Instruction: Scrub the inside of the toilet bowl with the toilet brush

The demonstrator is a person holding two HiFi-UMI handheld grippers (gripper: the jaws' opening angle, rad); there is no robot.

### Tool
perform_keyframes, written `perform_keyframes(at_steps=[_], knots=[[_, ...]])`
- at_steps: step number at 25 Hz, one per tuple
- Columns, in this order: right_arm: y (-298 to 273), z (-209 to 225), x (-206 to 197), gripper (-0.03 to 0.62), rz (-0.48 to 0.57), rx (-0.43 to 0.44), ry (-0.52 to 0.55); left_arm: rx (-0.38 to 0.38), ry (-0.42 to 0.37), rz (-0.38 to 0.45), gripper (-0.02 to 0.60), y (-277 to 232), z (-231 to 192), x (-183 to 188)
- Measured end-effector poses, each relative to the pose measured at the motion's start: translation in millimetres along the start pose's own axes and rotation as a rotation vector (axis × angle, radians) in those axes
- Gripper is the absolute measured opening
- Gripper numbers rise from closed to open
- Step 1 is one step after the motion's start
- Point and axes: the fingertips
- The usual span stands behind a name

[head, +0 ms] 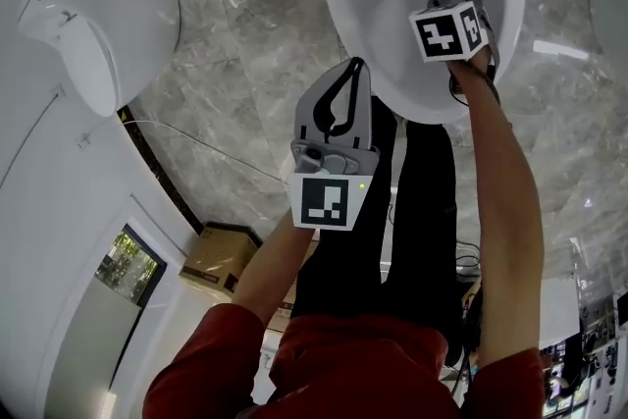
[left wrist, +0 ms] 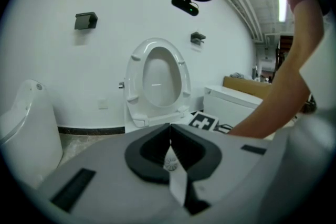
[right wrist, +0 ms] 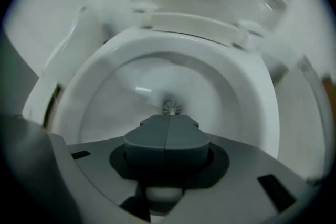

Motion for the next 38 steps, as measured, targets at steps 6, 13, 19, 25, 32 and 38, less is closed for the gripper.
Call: perform_keyframes(at_steps=[6, 13, 19, 25, 32, 38], knots=[[9, 9, -16, 0.149, -0.019, 0.266, -0.600, 0.020, -0.004, 0.002, 0.000, 5, -7, 7], [15, -11, -35, 0.155, 0.046, -0.265, 0.525, 0.039, 0.005, 0.029, 0.000, 14, -11, 16], [59, -31, -93, 0.155, 0.070, -0.318, 0.629, 0.043, 0.007, 0.035, 0.000, 33, -6, 29], [104, -53, -153, 0.155, -0.005, -0.164, 0.462, 0.037, 0.021, 0.020, 0.000, 62, -1, 65], [175, -45, -172, 0.152, 0.040, 0.079, -0.004, 0.050, 0.066, 0.087, 0.000, 113, -3, 127], [312, -16, -165, 0.152, 0.210, 0.082, -0.153, 0.057, 0.047, 0.194, -0.002, 172, -4, 189]])
Point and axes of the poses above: the fingertips, and each gripper's own axes: y backward along the fingers, z to its right, x out of its top, and after that the axes turned 13 degrees about -z, right-handed
